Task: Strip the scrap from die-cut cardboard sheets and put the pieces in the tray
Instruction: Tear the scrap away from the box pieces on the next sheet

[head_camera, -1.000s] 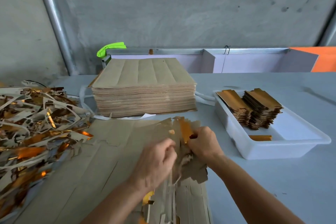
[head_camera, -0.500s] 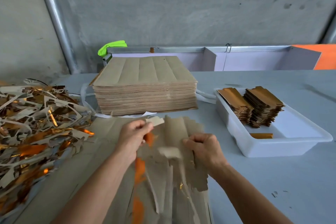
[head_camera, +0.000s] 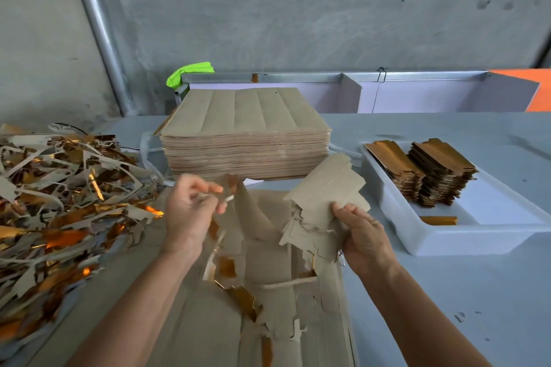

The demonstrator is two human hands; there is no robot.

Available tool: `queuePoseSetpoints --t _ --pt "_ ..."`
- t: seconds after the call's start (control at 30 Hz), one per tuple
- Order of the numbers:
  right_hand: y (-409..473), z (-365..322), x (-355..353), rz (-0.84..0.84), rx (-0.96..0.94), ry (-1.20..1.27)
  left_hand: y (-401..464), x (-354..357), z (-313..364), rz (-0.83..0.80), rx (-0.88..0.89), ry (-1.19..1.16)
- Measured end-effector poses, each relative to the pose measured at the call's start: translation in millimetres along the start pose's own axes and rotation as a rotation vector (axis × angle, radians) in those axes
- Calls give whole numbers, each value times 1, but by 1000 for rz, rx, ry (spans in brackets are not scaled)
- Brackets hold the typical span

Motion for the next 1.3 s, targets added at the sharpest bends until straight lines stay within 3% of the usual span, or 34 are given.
queuePoseSetpoints --t 0.17,0.23,0.3,0.37,0.53,0.63,0.77,0.87,1.03,1.17,1.3 --pt "1 5 21 -65 -27 11 -12 74 5 -516 54 539" --pt "-2 4 30 -96 -44 17 -16 92 -8 -627 44 831" --pt "-5 -2 36 -122 -73 -17 -16 100 -14 -646 54 938" --pt "-9 -11 39 -137 -123 -91 -16 104 -14 -650 78 884" --pt "-18 -36 50 -158 -279 -247 -3 95 -21 -516 -35 983" --pt "-18 -36 56 -163 -275 -268 -3 107 -16 -536 32 994" --pt "-15 -28 26 41 -201 -114 -6 112 -17 -586 88 1026" --pt "-14 -19 -1 220 -101 -131 -12 114 -20 -663 131 1079" --pt "-7 -23 -26 333 -53 -164 -19 107 -13 -717 184 1102" --pt "-2 -36 -22 246 -46 -405 -15 96 1 -635 218 1126" --pt "-1 -57 0 96 -71 -919 -14 94 7 -603 260 1119"
Point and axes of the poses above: each hand's wrist, its own y-axis towards the middle knuckle, its own x-axis out of the palm, z = x × y, the point moved 10 cm from there along y, towards the middle knuckle, and after that the axes turned 14 degrees about -z, right-handed, at the moved point
